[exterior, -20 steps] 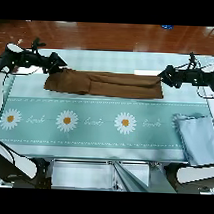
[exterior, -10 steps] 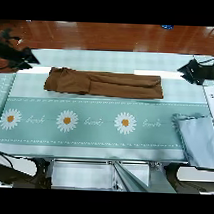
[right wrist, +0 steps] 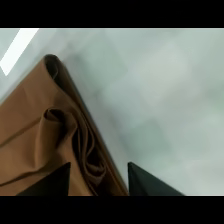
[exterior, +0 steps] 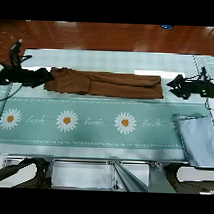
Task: Fold the shirts.
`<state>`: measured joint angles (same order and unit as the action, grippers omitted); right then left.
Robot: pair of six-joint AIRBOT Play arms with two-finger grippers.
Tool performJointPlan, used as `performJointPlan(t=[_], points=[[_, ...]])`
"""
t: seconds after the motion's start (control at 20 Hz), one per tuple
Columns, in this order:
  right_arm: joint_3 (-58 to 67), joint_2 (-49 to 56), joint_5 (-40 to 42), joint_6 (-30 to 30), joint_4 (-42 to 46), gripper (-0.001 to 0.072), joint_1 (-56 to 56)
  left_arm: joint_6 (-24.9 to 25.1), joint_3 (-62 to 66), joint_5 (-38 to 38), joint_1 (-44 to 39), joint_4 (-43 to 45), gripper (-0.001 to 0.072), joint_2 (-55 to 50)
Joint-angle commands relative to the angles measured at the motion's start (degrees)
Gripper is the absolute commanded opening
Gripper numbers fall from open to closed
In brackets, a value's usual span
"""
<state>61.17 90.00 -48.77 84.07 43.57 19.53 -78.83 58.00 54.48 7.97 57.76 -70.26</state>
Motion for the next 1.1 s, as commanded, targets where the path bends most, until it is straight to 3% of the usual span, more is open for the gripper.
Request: performJointPlan(t=[0.0,0.3,0.35,0.45,0.55,0.6,0.7,0.85,1.05], points=[[2.4,6.1,-0.9,-0.5,-4.6,0.042,-2.5,1.2,-4.6,-4.6,-5.0,-2.2,0.0507,3.3],[8.7,12.3,-2.1,-0.7,-7.9,0.0402,-7.4,1.2,-4.6,-8.9,-7.8,-5.5,0.0507,3.1],[10.0,12.9,-1.7,-0.7,-7.9,0.0321,-8.1,1.2,-4.6,-8.9,-8.3,-5.5,0.0507,3.1],[12.5,13.3,-1.9,-2.4,-8.1,0.0031,-9.1,1.3,-4.6,-8.9,-9.2,-5.5,0.0506,3.1],[13.5,11.7,-4.4,-3.8,-7.4,0.0028,-9.0,1.3,-4.6,-8.9,-9.5,-5.5,0.05,3.1],[13.5,9.9,-5.7,-3.7,-4.5,0.0028,-8.9,1.3,-4.6,-8.8,-9.5,-5.5,0.0436,3.1],[13.4,4.8,-9.3,-1.2,5.5,0.0028,-8.9,1.3,-4.6,-8.5,-9.6,-5.6,0.0039,3.1],[8.4,-7.0,-12.6,0.3,14.9,0.0028,-9.0,1.3,-4.6,-8.4,-11.3,-6.3,0.0022,3.1],[-3.7,-27.7,-13.7,0.1,17.9,0.0028,-8.9,1.2,-3.1,-9.3,-19.1,-6.4,0.0022,0.6]])
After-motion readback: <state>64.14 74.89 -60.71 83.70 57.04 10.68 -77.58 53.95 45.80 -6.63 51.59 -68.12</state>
